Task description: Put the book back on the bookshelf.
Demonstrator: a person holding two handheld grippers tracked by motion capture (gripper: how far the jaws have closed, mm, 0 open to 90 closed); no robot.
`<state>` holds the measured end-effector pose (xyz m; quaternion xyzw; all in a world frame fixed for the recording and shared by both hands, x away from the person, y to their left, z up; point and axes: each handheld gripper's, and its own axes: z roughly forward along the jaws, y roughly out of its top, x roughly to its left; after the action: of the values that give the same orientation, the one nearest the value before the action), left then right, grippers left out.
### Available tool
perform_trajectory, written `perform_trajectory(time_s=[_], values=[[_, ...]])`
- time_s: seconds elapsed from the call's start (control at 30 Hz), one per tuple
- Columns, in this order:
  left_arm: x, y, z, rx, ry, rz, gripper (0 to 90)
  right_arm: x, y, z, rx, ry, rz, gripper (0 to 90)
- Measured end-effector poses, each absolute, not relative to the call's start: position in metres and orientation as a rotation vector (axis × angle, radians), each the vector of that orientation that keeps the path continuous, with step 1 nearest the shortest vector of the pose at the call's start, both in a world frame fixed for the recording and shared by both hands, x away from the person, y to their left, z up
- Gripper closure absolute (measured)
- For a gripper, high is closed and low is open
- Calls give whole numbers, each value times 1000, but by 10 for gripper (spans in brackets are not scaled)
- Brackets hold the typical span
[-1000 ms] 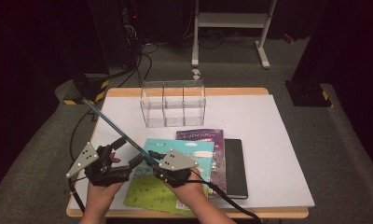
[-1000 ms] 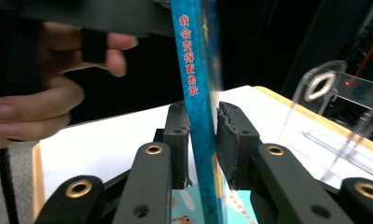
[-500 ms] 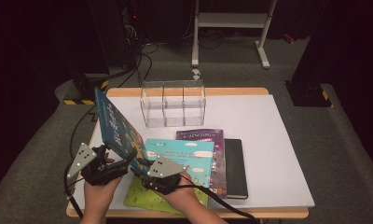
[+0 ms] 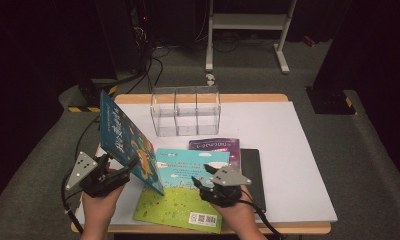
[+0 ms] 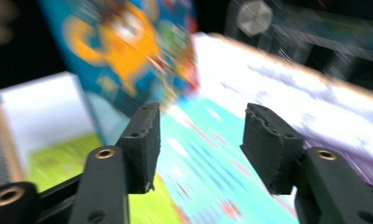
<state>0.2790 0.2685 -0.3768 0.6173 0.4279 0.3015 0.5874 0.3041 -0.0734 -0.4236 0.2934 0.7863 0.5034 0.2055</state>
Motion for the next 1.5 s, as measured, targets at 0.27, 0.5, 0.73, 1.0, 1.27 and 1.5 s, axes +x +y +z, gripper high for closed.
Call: perform_trajectory(time_s=[0.27,0.5,0.73,1.0,1.27,1.5], values=[[278,281,-375,1434,1039,742,406,290,-120,-445,1010,2143,1227,438],[275,283,-373,1458,1046,777,477,290,-128,-453,1068,2145,1219,471],[270,293,-370,1452,1086,844,642,291,-127,-457,1077,2171,1229,512],[269,302,-372,1448,1085,892,804,292,-129,-459,1102,2180,1219,537],[268,306,-374,1445,1092,911,807,291,-134,-462,1153,2228,1180,614],[266,308,-376,1438,1095,906,806,294,-133,-461,1154,2150,959,730]])
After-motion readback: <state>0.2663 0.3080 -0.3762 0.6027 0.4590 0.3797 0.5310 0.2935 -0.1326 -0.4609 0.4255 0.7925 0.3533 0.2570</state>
